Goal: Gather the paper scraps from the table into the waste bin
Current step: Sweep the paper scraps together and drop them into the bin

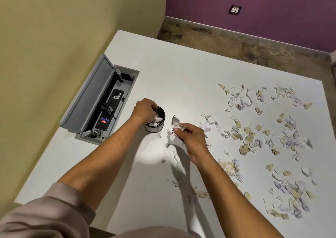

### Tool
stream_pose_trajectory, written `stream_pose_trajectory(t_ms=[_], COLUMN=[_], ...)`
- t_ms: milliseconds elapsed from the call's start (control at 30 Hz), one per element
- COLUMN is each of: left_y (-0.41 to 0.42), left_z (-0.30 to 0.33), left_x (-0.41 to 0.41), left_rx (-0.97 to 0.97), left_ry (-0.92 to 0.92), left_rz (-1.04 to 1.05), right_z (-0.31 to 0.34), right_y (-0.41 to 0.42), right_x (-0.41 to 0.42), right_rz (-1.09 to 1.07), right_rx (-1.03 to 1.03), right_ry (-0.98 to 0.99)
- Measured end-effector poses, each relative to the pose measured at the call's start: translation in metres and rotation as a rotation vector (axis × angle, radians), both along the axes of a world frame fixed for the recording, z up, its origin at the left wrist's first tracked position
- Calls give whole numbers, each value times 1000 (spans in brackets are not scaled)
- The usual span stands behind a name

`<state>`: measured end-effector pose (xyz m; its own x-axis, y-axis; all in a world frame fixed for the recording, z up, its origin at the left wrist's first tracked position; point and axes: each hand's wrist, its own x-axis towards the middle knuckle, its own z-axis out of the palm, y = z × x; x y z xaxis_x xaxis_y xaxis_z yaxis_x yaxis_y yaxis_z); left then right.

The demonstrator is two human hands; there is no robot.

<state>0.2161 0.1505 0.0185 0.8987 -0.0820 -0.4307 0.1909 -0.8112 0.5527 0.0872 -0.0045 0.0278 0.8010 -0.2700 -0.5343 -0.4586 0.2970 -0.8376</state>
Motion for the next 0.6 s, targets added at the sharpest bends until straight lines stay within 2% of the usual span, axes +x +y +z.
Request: stream_pose_trajectory(t_ms=[167,267,433,600], left_y=[10,15,25,32], left_z=[4,1,-12,-19], left_x=[-2,-10,-19,-25], left_rx=[-17,32,53,-50], left_ry=[-182,-245,-228,-189], left_rz=[112,153,157,207], right_z=[4,5,2,1], right_y=[11,20,42,64], right_x=[32,53,82,98], right_rz=[79,198,544,702], right_rx=[-141,-390,-822,-998], right_ry=[-10,1,16,2])
